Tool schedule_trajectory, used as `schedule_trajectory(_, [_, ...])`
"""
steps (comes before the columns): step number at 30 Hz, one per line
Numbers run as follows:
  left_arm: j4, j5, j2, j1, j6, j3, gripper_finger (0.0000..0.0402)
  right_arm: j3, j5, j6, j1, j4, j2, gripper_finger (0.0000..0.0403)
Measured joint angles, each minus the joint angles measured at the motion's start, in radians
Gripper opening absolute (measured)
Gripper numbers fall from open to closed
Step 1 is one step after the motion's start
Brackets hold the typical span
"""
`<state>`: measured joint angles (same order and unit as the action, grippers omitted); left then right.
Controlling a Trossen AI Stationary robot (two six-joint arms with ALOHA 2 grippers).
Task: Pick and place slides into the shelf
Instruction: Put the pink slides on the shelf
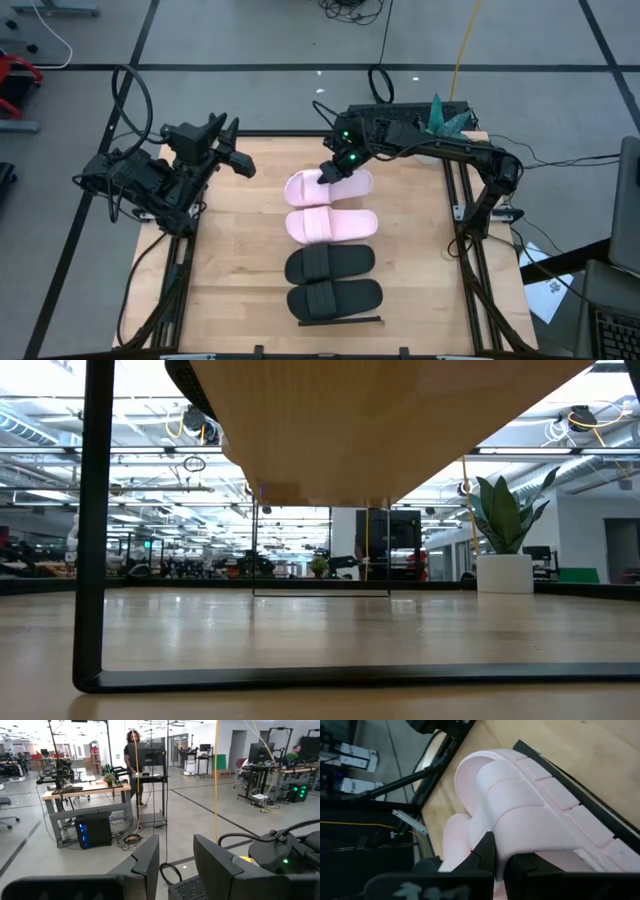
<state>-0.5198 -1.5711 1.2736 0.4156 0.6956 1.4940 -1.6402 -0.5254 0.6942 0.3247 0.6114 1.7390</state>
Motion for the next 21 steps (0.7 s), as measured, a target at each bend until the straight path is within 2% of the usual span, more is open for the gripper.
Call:
schedule_trajectory(17, [0.000,0.000,0.000,0.000,0.000,0.000,0.0120,0.018,-0.001,-0.002,-0.021,-0.013,-0.001,0.0004])
schedule_trajectory(21, [0.000,0.000,0.000,0.000,0.000,0.000,0.0120,0.018,-0.003,-0.024,-0.021,-0.018,-0.001,0.0017])
